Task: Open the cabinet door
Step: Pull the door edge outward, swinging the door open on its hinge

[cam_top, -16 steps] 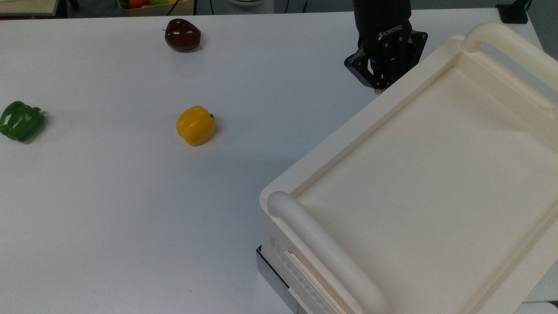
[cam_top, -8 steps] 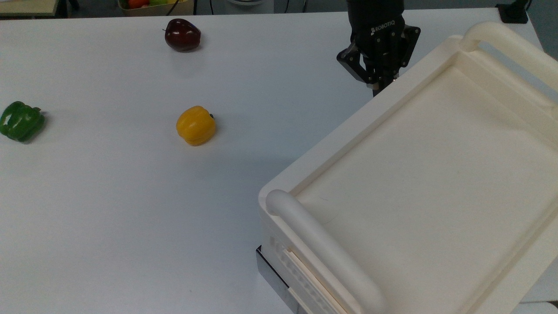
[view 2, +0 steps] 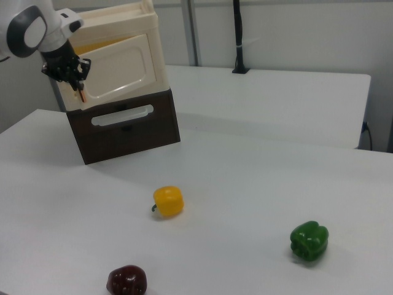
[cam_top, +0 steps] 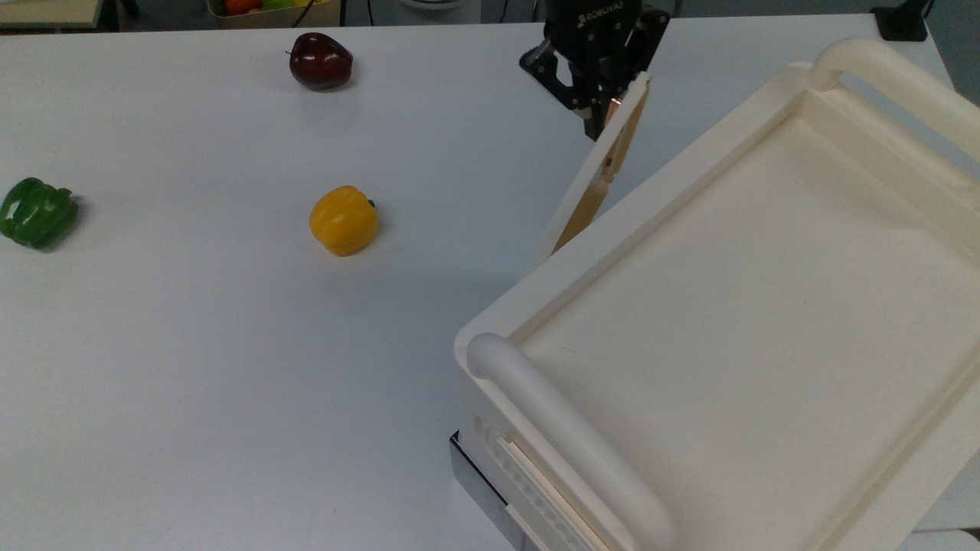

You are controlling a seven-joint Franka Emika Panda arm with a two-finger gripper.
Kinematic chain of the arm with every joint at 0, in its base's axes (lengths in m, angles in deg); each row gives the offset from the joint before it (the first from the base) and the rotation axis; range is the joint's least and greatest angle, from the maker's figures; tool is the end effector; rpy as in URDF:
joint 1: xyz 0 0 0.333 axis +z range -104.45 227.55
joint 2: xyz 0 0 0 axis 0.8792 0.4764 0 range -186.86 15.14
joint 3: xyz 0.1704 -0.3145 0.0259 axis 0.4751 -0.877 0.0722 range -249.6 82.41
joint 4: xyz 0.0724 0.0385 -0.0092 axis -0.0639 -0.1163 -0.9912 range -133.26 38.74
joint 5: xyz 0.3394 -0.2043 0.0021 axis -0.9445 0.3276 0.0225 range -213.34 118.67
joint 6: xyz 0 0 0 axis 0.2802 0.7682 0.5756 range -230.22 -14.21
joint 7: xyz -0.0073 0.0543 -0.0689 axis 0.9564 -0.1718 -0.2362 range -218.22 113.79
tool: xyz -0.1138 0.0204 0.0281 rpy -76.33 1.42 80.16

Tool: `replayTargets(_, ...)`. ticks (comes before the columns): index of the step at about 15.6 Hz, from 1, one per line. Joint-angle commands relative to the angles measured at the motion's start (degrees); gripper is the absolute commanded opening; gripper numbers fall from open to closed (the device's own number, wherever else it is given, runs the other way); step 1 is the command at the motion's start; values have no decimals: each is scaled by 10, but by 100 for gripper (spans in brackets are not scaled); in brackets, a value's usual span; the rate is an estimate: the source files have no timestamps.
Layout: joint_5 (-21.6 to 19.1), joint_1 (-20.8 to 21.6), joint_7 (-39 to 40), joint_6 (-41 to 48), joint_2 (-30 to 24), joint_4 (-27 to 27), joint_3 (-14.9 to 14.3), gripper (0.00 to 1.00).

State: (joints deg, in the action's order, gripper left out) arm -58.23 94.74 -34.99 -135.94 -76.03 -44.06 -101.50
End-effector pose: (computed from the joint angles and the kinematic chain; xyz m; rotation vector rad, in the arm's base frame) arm 0.6320 0.2037 0.6422 -2.8493 -0.7600 -0.6454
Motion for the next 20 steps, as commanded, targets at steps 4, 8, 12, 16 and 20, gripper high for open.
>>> replayTargets(4,9,-71,0,150,-38,-18,-55,91)
replayTargets(8,17,-84,-1,206,-41,-15,-93,100)
replayTargets(12,23,-131,-59,250,-43,-3,-85,100)
replayTargets(16,41,-197,-66,309,-63,-2,-48,100)
replayTargets(20,73,-198,-84,313,-58,-2,-48,100)
